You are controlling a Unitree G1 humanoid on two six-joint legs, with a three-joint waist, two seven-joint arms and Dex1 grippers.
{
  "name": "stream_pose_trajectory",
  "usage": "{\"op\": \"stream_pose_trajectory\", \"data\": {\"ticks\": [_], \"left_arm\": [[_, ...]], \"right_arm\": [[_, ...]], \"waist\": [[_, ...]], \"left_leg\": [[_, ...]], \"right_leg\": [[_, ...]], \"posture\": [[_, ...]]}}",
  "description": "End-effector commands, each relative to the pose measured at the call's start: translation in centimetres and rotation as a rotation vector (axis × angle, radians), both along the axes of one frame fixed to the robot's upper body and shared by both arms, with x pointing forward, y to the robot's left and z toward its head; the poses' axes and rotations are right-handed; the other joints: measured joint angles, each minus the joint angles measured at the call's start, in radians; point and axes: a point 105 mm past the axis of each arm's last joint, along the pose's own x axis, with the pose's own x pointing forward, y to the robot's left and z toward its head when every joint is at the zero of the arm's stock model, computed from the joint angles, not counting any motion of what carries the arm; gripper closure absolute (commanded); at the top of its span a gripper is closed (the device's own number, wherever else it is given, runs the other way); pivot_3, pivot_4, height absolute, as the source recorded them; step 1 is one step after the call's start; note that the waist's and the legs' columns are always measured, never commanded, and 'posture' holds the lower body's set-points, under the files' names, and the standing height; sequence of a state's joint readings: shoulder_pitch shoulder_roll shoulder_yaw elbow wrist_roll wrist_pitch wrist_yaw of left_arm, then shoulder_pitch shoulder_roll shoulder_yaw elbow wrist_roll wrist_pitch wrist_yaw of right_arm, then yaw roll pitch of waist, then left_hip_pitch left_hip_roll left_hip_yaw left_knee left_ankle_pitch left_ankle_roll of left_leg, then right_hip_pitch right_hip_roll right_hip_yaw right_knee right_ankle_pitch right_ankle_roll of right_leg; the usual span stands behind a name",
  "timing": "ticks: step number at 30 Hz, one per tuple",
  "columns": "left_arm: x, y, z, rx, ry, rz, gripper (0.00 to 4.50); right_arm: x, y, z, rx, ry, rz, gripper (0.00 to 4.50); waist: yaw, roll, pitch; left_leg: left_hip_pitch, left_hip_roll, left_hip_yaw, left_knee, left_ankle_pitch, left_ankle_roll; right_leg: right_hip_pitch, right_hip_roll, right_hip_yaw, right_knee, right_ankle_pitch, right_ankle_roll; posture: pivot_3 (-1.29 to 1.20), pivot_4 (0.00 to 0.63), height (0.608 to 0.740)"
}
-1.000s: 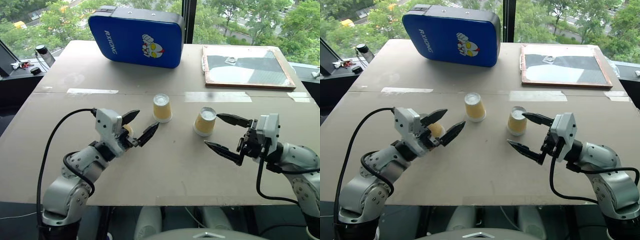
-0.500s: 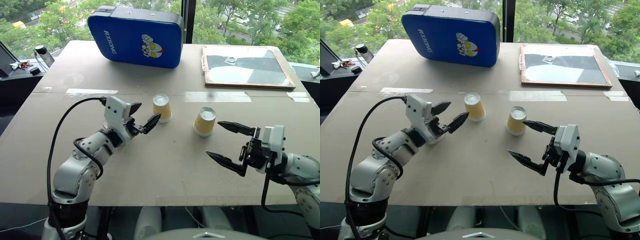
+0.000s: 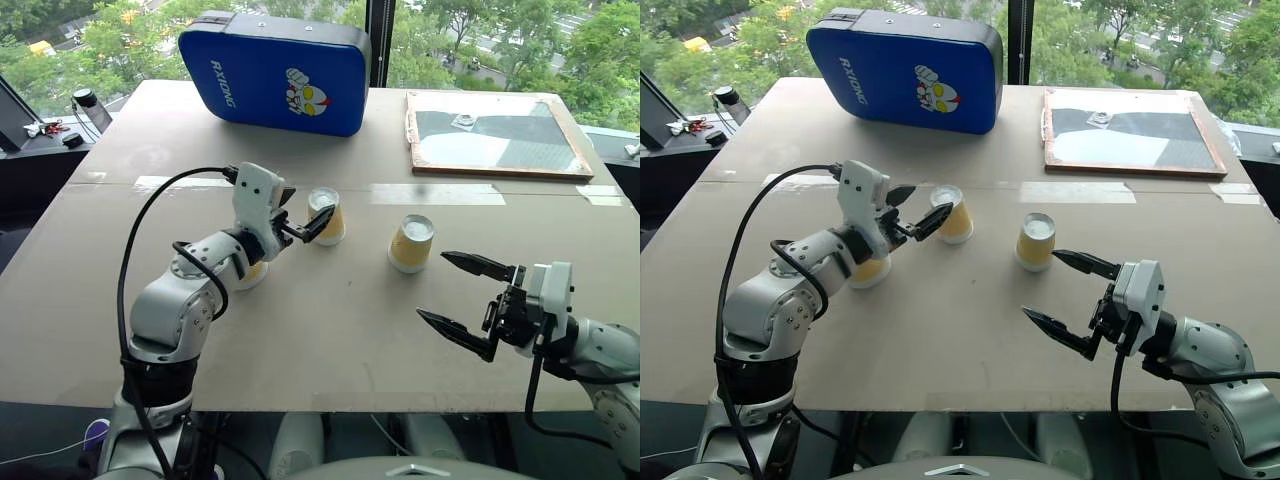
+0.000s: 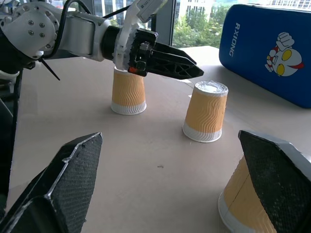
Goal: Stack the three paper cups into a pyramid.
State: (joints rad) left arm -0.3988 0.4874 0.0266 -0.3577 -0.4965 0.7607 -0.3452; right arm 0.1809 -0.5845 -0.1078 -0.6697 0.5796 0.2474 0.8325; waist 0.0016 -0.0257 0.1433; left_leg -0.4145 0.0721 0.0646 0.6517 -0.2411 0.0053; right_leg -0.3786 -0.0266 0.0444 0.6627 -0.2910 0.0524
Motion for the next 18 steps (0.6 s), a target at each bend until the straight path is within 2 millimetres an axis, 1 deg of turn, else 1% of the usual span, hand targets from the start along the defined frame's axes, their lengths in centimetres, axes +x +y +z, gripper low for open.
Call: {"op": "stream_pose_trajectory", "data": {"ticks": [1,4,6,10,17,18], "left_arm": [[1.1,-0.6,0.8,0.013,-0.018,0.008,0.0],[1.6,-1.0,0.4,0.026,-0.004,0.001,0.0],[1.8,-1.1,0.4,0.023,-0.005,-0.001,0.0],[2.1,-1.6,0.0,0.023,0.008,-0.023,0.0],[2.9,-1.6,-0.9,0.048,0.027,-0.035,0.0],[3.0,-1.6,-1.0,0.051,0.03,-0.039,0.26]], "right_arm": [[-0.5,0.0,2.1,0.021,-0.084,-0.019,0.07],[-0.8,-0.1,1.6,-0.001,-0.076,-0.03,0.07],[-1.0,0.0,1.5,-0.003,-0.073,-0.041,0.07],[-1.3,0.2,1.6,0.007,-0.073,-0.053,0.07],[-1.5,0.1,2.0,0.02,-0.077,-0.079,0.07],[-1.5,0.1,2.0,0.019,-0.077,-0.081,0.03]], "waist": [[0.004,0.0,0.0],[0.009,0.0,0.0],[0.011,0.0,0.0],[0.011,0.0,0.0],[0.012,0.0,0.0],[0.012,0.0,0.0]], "left_leg": [[0.0,0.0,0.0,0.001,0.0,0.0],[0.0,0.0,0.0,0.001,0.0,0.0],[0.0,0.0,0.0,0.001,0.0,0.0],[0.0,0.0,0.0,0.001,0.0,0.0],[0.0,0.0,0.0,0.001,0.0,0.0],[0.0,0.0,0.0,0.001,0.0,0.0]], "right_leg": [[0.0,0.0,0.0,0.0,0.0,0.0],[0.0,0.0,0.0,0.0,0.0,0.0],[0.0,0.0,0.0,0.0,0.0,0.0],[0.0,0.0,0.0,0.0,0.0,0.0],[0.0,0.0,0.0,0.0,0.0,0.0],[0.0,0.0,0.0,0.001,0.0,0.0]], "posture": [[0.0,0.15,0.74],[0.0,0.15,0.74],[0.0,0.15,0.74],[0.0,0.15,0.74],[0.0,0.15,0.74],[0.0,0.15,0.74]]}}
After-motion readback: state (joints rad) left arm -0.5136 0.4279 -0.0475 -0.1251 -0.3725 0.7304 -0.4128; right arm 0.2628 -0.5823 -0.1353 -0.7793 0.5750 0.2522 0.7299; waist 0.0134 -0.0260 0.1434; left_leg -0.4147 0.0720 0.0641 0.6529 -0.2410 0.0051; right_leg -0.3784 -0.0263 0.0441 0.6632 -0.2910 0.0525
